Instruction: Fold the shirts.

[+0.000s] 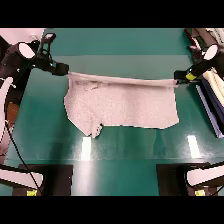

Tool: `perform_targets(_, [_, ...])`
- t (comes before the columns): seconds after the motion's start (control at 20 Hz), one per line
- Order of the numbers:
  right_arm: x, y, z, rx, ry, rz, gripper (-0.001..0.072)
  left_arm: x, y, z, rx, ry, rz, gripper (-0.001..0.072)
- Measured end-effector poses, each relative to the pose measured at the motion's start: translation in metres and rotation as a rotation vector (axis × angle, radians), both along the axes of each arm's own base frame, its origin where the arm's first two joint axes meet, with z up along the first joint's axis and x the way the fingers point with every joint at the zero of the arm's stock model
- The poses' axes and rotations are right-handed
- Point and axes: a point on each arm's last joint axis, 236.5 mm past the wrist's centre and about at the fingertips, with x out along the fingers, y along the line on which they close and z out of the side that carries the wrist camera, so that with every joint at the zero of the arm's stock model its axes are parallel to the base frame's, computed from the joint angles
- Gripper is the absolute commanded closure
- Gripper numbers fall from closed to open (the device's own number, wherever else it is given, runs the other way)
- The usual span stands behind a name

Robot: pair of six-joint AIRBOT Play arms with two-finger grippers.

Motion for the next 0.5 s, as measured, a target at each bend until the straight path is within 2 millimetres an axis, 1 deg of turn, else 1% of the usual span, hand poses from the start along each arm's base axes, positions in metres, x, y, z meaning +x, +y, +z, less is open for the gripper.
perform_targets(0.15, [-0.017, 0.006, -0.022, 0.001, 0.074, 0.007, 0.0695, -0.019, 0.005, -0.02, 0.035, 0.104, -0.027, 0.0682])
perform_targets(0.25, [-0.026, 0.008, -0.032, 0.004, 0.106, 0.005, 0.0691, -0.031, 0.007, -0.031, 0.047, 0.164, -0.038, 0.0681])
perform_targets(0.3, [-0.029, 0.01, -0.035, 0.006, 0.118, 0.006, 0.0653, -0.037, 0.007, -0.037, 0.049, 0.19, -0.042, 0.0573])
perform_targets(0.35, [-0.032, 0.011, -0.038, 0.008, 0.129, 0.005, 0.0465, -0.042, 0.008, -0.041, 0.054, 0.215, -0.042, 0.0297])
perform_targets(0.4, [-0.034, 0.011, -0.039, 0.008, 0.139, 0.006, 0.0312, -0.045, 0.009, -0.043, 0.056, 0.232, -0.036, 0.0207])
perform_targets(0.5, [-0.038, 0.012, -0.037, 0.014, 0.145, 0.006, 0.0305, -0.05, 0.011, -0.047, 0.055, 0.264, -0.012, 0.021])
